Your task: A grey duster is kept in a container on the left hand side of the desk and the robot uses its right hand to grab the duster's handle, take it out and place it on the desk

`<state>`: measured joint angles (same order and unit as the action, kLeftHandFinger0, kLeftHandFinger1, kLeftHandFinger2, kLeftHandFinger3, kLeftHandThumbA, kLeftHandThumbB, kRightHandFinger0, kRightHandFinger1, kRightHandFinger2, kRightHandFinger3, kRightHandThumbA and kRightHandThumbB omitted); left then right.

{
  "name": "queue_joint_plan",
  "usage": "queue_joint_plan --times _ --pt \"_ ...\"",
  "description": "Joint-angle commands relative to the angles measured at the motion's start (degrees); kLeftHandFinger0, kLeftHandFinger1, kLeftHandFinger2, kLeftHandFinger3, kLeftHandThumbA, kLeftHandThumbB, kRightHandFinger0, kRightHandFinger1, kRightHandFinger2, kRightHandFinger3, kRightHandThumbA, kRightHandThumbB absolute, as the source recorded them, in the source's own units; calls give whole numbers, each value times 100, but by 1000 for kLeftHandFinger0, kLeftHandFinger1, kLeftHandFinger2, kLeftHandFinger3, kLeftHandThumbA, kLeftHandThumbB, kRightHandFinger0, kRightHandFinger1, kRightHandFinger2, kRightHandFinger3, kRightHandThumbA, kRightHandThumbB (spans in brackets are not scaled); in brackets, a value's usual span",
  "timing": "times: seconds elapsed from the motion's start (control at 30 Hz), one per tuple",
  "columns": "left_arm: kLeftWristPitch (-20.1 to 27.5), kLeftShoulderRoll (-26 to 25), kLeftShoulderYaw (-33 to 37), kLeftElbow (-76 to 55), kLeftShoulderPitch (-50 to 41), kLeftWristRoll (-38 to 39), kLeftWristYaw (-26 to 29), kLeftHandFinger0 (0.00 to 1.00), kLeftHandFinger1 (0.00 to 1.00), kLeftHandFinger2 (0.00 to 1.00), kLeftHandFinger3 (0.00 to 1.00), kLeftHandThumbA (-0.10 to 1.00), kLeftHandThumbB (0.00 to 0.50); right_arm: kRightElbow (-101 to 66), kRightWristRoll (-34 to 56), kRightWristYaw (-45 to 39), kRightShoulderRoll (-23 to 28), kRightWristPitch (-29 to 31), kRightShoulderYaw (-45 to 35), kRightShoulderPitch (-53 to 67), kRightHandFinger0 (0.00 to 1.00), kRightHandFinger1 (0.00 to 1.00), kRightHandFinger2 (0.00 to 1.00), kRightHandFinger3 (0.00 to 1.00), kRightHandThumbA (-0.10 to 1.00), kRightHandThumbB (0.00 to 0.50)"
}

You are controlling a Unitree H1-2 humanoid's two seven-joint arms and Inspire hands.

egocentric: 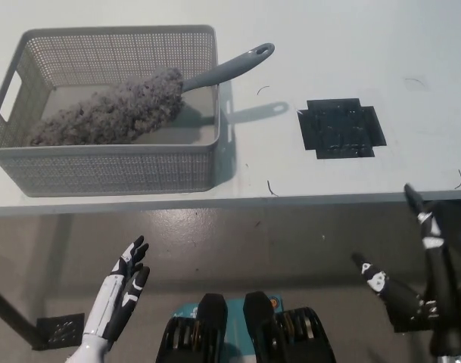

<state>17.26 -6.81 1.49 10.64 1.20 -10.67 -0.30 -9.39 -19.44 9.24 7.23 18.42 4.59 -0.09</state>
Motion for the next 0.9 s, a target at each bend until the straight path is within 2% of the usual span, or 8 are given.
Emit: queue_joint_plan --times 0.0,0.17,0.2,0.23,0.3,0.57,0.77,0.87 --pt "451 -51 39 -109 59 -173 154 1000 1000 1000 1000 960 16 -2614 -1246 -1837 669 -1977 -120 -1005 1000 1000 1000 1000 952 379" --pt "499 -69 51 -82 61 -153 122 1000 1000 1000 1000 961 12 -2926 -2241 -3437 1023 -3041 111 -2561 1000 1000 1000 1000 892 460" --pt "501 -64 58 -77 56 -157 119 1000 1000 1000 1000 960 10 -2903 -2356 -3597 1063 -3131 158 -2740 1000 1000 1000 1000 854 415" --pt "523 -57 64 -57 50 -161 124 1000 1000 1000 1000 959 11 -2788 -2421 -3740 1094 -3227 227 -3003 1000 1000 1000 1000 814 468" --pt "511 -72 73 -33 83 -196 125 1000 1000 1000 1000 963 20 -2277 -2700 -4065 1125 -3317 475 -3743 1000 1000 1000 1000 804 485" --pt "499 -57 82 -41 30 -168 105 1000 1000 1000 1000 955 28 -312 -3415 -4294 988 -3284 1231 -5188 1000 1000 1000 1000 926 500" --pt "473 -52 95 -60 4 -173 103 1000 1000 1000 1000 951 26 926 -3480 -4316 811 -3620 1666 -6010 1000 1000 1000 1000 894 477" --pt "512 -70 109 -49 0 -174 91 1000 1000 1000 1000 949 20 1638 -3542 -4210 741 -3726 1875 -6374 1000 1000 1000 1000 919 500"
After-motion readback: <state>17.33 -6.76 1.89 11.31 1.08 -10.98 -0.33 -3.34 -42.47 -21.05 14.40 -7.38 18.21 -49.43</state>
